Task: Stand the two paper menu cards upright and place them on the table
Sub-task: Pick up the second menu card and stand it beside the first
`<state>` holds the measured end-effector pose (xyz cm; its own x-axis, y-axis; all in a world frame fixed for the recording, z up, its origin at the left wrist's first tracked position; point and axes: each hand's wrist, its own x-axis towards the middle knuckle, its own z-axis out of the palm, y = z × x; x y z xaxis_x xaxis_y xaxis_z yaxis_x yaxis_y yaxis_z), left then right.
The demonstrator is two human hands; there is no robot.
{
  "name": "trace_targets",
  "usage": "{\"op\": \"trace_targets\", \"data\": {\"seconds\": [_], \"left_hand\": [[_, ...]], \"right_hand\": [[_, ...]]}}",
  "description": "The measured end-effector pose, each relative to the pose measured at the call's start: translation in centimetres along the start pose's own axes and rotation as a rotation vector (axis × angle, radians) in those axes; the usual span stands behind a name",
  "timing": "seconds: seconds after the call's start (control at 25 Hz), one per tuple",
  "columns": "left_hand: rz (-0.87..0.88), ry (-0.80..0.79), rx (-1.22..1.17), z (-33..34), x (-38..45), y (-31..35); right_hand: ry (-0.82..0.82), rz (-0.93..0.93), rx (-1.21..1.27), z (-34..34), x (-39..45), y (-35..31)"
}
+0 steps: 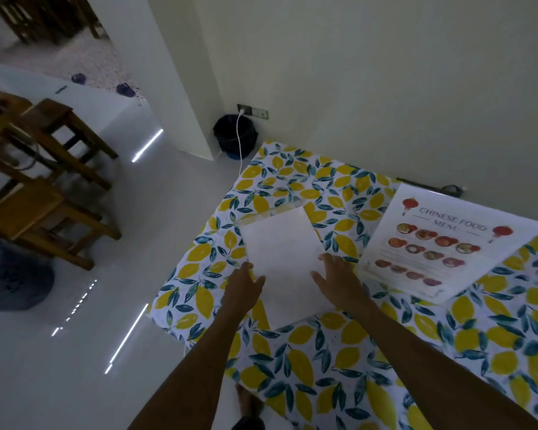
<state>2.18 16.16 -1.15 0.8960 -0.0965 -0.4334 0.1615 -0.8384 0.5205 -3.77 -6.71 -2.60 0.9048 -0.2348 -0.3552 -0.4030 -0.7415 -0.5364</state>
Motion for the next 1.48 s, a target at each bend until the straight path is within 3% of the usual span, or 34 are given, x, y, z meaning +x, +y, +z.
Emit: {"op": "trace_targets", "data": {"seconds": [0.16,0.36,0.52,0.76,0.96,1.12,1.28,1.36,1.48], "left_hand": [[0.025,-0.114,-0.014,0.2,2.4,0.2],[0.068,-0.175,-0.02,-1.2,5.3,-1.3],[0.16,-0.228,-0.001,-3.7,7.0,-2.4],[0.395,-0.443,-0.013,-7.3,7.6,-2.3],[0.467,-0.461,0.002,-8.0,4.4,-2.7],[0.466,-0.373,0.022,-8.2,1.7,-3.3],[0.597,-0.277,0.066,-9.0,0.0,-3.0],[0.683,-0.231,0.179,-9.2,-0.3,-2.7],[0.69,-0.238,0.157,-9.8,0.2,-1.4]], "right_hand": [[0.087,0.138,-0.045,1.6,0.7,-1.2],[0.153,0.335,0.142,2.1,0.8,-1.6],[0.232,0.368,0.263,2.8,-1.4,-1.8],[0.272,0.376,0.545,1.0,-5.6,-1.8],[0.286,0.275,0.536,1.0,-10.0,-0.6],[0.354,0.162,0.498,1.2,-13.0,-0.6],[0.44,0.041,0.454,1.0,-14.1,-1.1],[0.449,0.042,0.409,0.6,-14.2,-1.4],[0.484,0.078,0.38,-0.4,-13.4,-2.1]]}}
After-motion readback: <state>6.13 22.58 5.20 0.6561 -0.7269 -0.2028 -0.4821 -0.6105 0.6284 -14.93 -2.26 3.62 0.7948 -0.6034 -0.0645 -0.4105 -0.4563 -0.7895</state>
